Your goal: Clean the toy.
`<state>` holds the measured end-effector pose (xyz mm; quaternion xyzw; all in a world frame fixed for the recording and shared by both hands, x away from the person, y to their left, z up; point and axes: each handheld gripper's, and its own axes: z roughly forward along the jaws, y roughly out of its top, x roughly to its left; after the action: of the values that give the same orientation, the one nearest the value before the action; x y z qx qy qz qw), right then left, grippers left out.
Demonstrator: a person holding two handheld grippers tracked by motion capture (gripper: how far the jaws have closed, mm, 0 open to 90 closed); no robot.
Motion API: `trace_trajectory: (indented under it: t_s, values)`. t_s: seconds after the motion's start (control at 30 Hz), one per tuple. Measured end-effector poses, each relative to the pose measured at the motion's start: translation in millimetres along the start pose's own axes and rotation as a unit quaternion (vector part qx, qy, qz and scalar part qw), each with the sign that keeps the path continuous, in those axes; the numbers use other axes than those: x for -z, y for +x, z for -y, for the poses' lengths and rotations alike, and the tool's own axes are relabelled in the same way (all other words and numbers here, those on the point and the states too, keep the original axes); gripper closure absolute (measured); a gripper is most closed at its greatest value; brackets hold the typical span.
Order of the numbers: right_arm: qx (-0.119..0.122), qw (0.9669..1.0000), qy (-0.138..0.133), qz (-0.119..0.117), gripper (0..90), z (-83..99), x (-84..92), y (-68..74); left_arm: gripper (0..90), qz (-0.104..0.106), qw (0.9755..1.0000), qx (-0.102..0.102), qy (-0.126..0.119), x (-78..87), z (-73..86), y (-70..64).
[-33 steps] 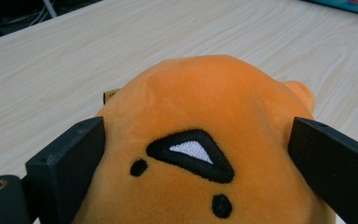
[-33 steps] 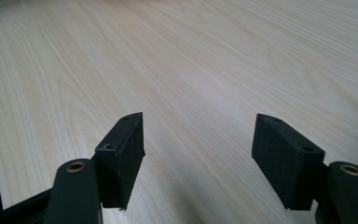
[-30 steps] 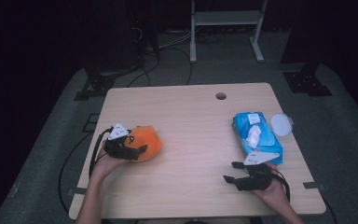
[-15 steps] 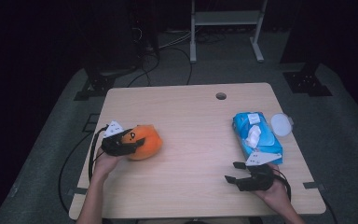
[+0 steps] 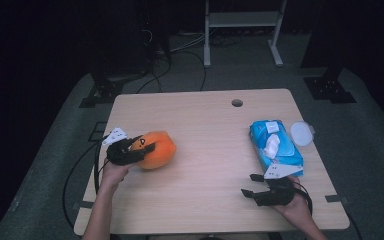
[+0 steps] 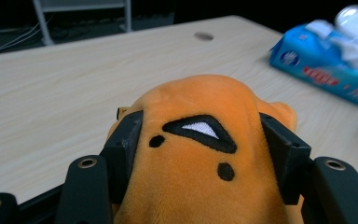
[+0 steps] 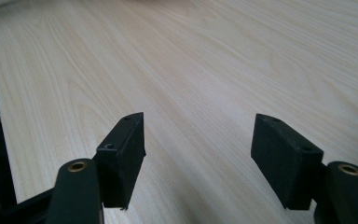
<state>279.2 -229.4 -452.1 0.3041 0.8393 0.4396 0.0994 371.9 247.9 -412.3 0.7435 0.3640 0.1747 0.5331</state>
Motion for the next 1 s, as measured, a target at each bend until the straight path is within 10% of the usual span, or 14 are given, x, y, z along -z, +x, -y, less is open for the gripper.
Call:
trace_trajectory:
  t_s: [0.57,1.0]
  values:
    - [-0.006,1.0,-0.004,0.004,33.8,0.7,2.9,-3.4,39.7,0.072,0.9958,-0.041,-0.038,-8.5,-28.0,-49.4]
    - [-0.01,0.9998,-0.012,0.013,34.1,0.7,8.4,-6.4,39.6,0.112,0.9912,-0.069,-0.008,-42.3,-24.7,-89.3]
